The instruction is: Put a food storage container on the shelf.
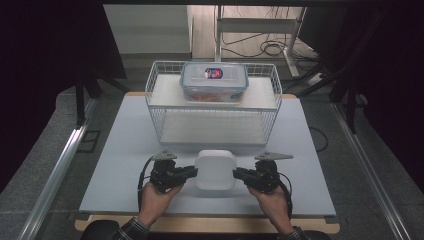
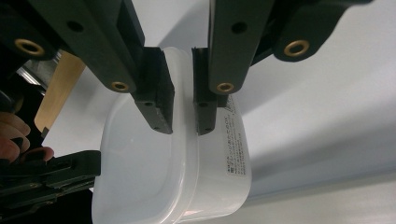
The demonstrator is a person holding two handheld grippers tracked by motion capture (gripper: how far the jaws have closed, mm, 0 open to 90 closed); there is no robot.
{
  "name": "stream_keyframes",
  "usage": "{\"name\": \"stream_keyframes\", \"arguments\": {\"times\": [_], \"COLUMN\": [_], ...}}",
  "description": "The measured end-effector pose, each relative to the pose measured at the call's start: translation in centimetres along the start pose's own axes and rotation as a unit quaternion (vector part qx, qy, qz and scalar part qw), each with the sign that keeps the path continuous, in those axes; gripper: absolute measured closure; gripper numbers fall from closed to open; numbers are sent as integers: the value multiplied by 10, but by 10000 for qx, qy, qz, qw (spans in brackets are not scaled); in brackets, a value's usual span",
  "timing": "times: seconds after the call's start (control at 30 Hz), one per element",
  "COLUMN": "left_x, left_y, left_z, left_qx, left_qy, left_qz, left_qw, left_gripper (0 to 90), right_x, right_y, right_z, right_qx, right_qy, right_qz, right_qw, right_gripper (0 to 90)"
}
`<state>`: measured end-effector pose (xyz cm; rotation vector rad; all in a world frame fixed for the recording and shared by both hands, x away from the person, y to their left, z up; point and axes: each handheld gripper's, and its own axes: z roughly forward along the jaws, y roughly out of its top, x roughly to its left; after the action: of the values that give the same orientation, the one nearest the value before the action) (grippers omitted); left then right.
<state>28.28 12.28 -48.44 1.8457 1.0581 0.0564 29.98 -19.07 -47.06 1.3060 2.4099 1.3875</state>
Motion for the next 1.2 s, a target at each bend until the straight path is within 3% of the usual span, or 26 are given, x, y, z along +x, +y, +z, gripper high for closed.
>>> {"name": "stream_keyframes", "arguments": {"times": [0.47,1.2], "left_x": [-6,-17], "left_y": [27,92], "left_z": [-18,-54], "left_qx": [-307,-775], "left_qy": [107,317], "left_qz": [275,742], "left_qw": [9991,9937], "left_gripper": [791,792], "right_x": [8,20], "right_y": [23,92], "right_z": [-11,-35], "right_qx": [-343,-823], "right_qy": [2,29], "right_qz": [-222,-579], "right_qw": [9992,9949], "right_gripper": [781,780]}}
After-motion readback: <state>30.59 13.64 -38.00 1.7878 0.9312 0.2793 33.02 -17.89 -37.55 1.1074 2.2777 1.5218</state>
